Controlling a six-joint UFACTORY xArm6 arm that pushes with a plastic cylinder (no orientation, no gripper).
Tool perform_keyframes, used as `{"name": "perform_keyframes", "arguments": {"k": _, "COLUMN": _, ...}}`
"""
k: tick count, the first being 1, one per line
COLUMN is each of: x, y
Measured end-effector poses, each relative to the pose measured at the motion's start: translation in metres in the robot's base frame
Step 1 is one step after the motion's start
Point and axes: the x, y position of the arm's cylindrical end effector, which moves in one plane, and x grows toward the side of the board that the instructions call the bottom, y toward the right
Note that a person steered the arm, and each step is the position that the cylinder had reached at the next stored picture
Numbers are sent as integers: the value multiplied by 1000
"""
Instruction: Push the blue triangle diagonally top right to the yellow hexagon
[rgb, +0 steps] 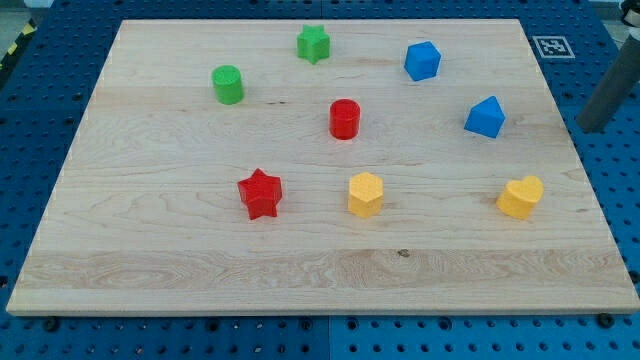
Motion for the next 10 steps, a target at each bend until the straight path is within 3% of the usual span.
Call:
{"name": "perform_keyframes", "arguments": {"k": 6, "x": 3, "y": -140}}
{"name": "perform_keyframes", "arguments": {"k": 10, "x": -16, "y": -141}}
